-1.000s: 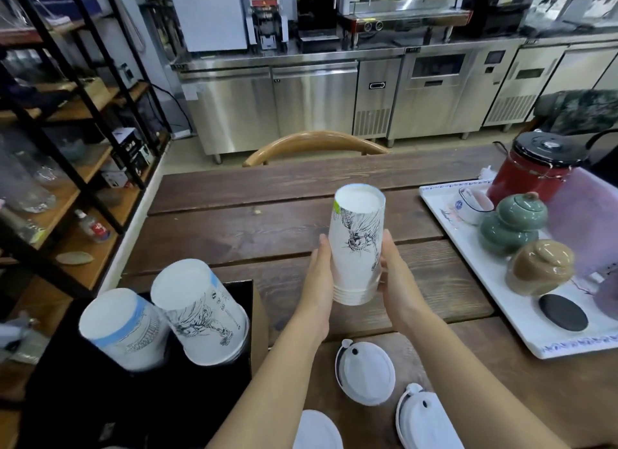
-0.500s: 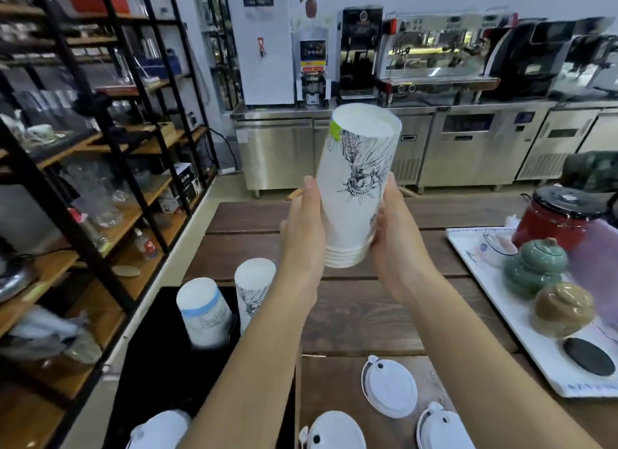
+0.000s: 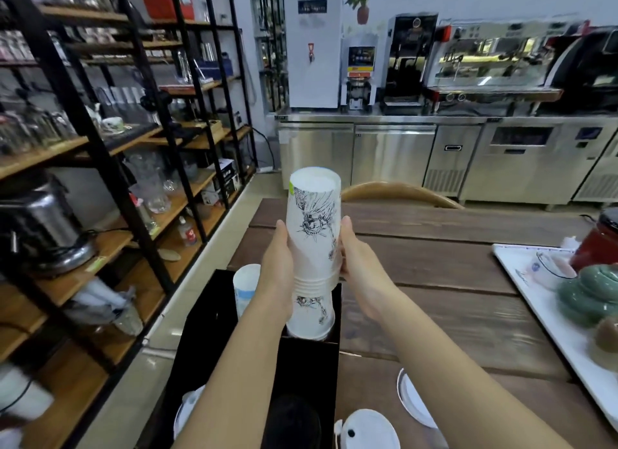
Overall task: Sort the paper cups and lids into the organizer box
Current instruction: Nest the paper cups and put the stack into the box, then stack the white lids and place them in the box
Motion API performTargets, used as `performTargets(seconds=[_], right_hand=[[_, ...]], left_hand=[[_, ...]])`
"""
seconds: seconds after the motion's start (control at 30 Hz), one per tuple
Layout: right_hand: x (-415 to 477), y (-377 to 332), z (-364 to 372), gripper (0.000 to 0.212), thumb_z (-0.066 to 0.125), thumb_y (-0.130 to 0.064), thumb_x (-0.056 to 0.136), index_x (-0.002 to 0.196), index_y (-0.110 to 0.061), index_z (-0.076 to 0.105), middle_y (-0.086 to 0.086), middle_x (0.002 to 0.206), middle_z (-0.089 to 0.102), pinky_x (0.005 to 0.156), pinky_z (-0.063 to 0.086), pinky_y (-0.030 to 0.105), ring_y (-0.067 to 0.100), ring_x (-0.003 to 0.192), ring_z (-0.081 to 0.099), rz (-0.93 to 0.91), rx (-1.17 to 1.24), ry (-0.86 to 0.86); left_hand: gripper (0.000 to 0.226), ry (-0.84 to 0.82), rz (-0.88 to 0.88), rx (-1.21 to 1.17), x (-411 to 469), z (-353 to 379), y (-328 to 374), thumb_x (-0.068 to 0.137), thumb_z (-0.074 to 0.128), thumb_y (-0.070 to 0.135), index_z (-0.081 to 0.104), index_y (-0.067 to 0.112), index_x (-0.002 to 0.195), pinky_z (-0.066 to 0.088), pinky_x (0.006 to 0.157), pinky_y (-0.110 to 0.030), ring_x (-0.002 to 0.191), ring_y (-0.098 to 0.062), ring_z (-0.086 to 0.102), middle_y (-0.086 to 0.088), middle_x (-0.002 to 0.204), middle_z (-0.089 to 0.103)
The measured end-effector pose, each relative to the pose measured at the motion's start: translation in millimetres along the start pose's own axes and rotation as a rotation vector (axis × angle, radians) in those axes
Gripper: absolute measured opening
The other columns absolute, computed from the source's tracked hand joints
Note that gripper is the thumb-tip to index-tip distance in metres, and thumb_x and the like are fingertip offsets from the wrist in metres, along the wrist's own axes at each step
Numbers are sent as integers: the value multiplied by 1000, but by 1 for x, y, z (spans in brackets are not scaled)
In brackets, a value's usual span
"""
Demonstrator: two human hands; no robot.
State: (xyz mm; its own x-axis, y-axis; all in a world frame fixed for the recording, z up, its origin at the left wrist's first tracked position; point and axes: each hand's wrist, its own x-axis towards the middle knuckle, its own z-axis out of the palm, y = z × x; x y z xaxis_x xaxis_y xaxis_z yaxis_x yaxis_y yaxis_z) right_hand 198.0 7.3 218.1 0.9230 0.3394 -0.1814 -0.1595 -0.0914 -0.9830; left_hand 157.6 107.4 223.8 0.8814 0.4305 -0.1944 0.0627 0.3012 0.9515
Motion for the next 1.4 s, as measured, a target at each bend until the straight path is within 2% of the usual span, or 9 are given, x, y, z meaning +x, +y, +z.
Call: performTargets(seconds=[0.1, 0.23, 0.4, 0.53, 0.7, 0.83, 1.17, 1.3, 1.4], right_hand=[[0, 10, 6, 67, 24, -66, 88, 122, -21, 61, 3, 128, 63, 110, 37, 41, 20, 120, 56, 54, -39, 18], [-5, 19, 11, 57, 28, -59, 92, 129, -23, 53, -9, 128, 56, 98, 34, 31, 12, 118, 50, 46, -44, -17], [-8, 23, 9, 41, 33, -51, 94, 116, -23, 54, -7, 111, 57, 83, 39, 34, 14, 109, 52, -8, -40, -32], [-12, 27, 6, 39, 33, -45, 96, 119, -20, 54, -11, 114, 58, 93, 41, 31, 7, 109, 54, -88, -13, -5], [-23, 54, -15, 26, 41, -42, 95, 99, -22, 55, -16, 86, 53, 80, 37, 23, 10, 91, 50, -170, -22, 259], [-36, 87, -41, 24, 48, -36, 94, 101, -15, 59, -11, 83, 56, 63, 44, 11, 11, 80, 54, -104, -38, 316], [-74, 187, -64, 58, 56, -32, 91, 141, -12, 34, 4, 144, 43, 101, 32, 25, 19, 133, 40, 323, -415, -71], [-86, 220, -66, 57, 57, -33, 88, 137, -11, 39, -2, 122, 45, 100, 36, 31, 14, 116, 44, 426, -503, -145], [-93, 226, -65, 62, 59, -28, 87, 141, -13, 33, 2, 140, 41, 105, 31, 30, 19, 131, 38, 438, -485, -128]], left_hand=[[55, -3, -52, -11, 2, -5, -10, 90, 32, 61, 72, 24, 93, 45, 99, -37, 97, -15, 65, -1, 105, 72], [75, -17, -89, 60, -1, -5, -21, 71, 38, 79, 67, 21, 110, 47, 99, -42, 104, -22, 66, -4, 109, 72], [20, 43, 22, 286, -2, -3, -29, 90, 42, 50, 48, 34, 98, 44, 100, -44, 109, -22, 57, -2, 113, 61], [30, 69, 48, 290, -2, 0, -32, 90, 40, 52, 47, 29, 108, 40, 104, -45, 115, -22, 53, 0, 116, 56], [63, 284, 579, 538, -28, 7, -62, 84, 48, 39, 35, 6, 136, 27, 114, -36, 133, -22, 32, -12, 142, 38], [55, 78, 820, 715, -65, 14, -107, 87, 45, 26, 30, 13, 138, 10, 114, -13, 139, -17, 19, -6, 145, 26], [85, -437, -211, 1221, -111, -5, -219, 93, 47, 16, -19, 8, 146, 4, 118, -35, 147, -32, -8, -20, 156, -21], [87, -431, -224, 1250, -120, -14, -243, 90, 46, 8, -20, 13, 146, 8, 118, -34, 147, -30, -7, -16, 156, -22], [83, -364, -189, 1234, -122, -16, -250, 90, 44, 2, -15, 15, 147, 9, 118, -31, 147, -25, -7, -11, 157, -19]])
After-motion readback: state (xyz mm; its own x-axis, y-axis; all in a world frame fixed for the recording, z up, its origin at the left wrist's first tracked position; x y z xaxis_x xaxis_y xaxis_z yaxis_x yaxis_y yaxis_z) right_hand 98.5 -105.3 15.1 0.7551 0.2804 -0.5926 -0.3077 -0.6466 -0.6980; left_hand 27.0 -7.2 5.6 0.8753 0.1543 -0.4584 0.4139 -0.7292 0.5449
